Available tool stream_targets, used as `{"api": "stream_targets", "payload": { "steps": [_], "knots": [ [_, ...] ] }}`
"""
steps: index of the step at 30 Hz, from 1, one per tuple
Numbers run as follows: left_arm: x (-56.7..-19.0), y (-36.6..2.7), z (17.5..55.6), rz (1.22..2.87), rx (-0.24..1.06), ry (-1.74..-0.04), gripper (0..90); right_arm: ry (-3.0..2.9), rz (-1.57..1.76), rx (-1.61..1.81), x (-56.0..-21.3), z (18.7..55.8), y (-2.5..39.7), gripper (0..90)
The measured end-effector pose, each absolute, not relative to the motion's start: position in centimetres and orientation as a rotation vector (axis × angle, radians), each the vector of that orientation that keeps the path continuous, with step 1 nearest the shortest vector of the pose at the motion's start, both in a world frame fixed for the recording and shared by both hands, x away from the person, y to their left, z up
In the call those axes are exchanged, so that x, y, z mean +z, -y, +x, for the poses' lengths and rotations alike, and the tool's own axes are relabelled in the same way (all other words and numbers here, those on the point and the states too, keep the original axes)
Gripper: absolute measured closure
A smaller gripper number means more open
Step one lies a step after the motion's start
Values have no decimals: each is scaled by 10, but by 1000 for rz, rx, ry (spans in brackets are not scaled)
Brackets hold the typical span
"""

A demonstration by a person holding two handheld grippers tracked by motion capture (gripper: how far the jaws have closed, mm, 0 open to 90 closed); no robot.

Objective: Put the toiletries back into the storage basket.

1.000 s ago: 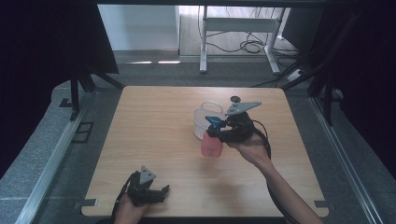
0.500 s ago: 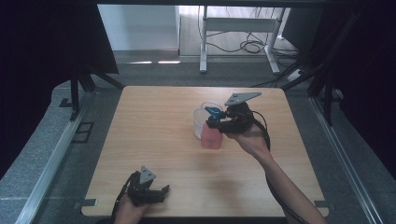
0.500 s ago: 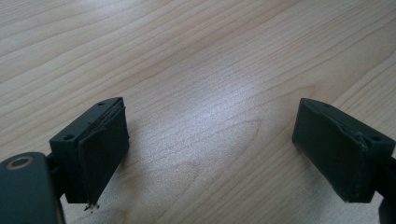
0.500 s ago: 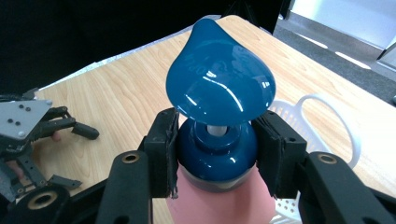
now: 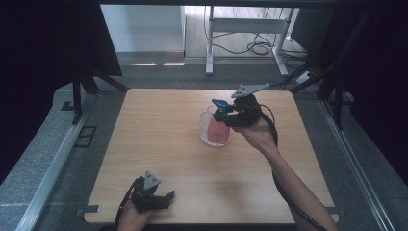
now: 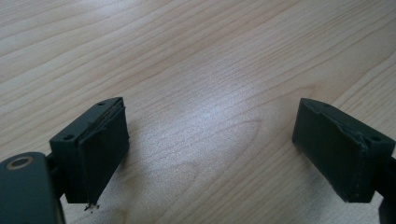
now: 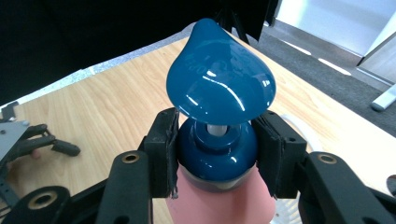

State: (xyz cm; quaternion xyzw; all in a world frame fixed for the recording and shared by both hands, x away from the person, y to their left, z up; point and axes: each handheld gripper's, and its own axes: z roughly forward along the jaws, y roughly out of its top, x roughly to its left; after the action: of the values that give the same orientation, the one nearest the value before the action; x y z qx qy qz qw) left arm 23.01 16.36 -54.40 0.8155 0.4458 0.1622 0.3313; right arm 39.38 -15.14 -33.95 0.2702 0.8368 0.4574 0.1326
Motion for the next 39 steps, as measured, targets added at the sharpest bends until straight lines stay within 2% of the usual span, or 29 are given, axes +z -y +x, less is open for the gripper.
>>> {"api": "stream_targets", "payload": {
  "steps": [18, 39],
  "knots": [
    [-544, -163, 230, 2128, 425, -1163, 104, -2376, 817, 1295, -334, 422, 147, 525],
    [-544, -163, 230, 2134, 425, -1156, 104, -2355, 862, 1258, -356, 452, 148, 525]
  ]
}}
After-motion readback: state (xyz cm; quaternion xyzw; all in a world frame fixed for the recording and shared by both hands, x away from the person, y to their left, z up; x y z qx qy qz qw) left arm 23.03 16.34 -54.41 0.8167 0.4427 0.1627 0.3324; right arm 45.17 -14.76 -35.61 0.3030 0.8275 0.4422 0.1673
